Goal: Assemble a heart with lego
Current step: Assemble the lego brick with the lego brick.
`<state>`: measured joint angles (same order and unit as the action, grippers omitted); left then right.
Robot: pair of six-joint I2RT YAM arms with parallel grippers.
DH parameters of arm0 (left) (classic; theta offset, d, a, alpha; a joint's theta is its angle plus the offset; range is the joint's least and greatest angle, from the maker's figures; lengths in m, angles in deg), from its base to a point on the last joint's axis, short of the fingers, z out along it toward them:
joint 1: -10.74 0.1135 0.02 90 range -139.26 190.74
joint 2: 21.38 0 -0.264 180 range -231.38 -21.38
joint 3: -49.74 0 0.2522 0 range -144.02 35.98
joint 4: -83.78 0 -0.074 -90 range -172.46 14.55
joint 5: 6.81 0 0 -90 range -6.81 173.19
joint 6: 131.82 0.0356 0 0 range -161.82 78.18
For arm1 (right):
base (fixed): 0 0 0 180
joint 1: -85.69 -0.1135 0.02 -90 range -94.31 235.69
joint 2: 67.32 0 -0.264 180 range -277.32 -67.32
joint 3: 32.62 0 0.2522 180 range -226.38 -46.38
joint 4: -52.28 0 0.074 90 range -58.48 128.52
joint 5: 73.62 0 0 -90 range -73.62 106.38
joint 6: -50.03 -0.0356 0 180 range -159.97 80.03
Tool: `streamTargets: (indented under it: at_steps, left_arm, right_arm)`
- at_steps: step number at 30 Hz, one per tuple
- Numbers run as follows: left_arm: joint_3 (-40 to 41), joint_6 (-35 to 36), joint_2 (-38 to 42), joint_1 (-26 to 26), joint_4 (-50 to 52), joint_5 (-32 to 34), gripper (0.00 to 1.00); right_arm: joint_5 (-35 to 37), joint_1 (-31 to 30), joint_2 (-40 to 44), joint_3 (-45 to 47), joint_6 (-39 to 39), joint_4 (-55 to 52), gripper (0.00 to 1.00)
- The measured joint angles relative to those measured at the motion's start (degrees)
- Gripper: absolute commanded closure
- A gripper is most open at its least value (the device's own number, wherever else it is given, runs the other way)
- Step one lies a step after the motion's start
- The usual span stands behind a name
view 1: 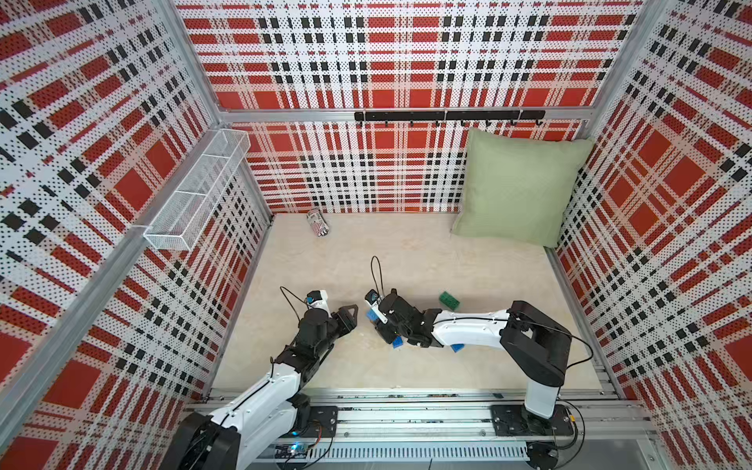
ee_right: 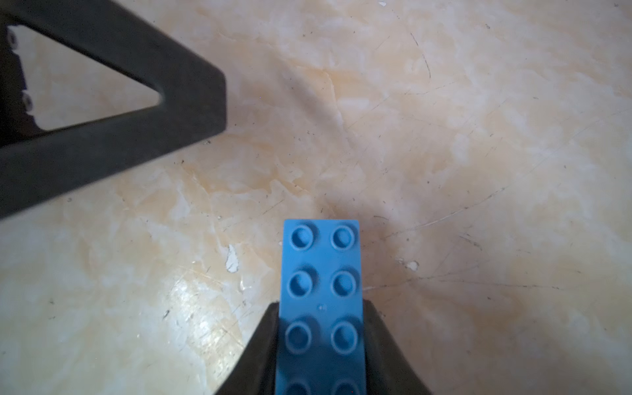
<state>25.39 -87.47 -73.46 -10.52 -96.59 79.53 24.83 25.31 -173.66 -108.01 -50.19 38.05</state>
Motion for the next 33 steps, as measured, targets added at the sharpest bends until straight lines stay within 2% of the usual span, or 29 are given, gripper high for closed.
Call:
streamTargets:
  at_steps: [7, 33]
  left_arm:
    - [0.0, -0.2, 2.0, -2.5, 2.8, 1.4, 0.35]
    - [0.0, -1.0, 2.6, -2.7, 3.5, 3.5, 0.35]
  right_arm:
    - [0.0, 0.0, 0.3, 0.5, 0.0, 0.3, 0.67]
    - [1.7, -0.6, -2.2, -1.5, -1.7, -0.2, 0.67]
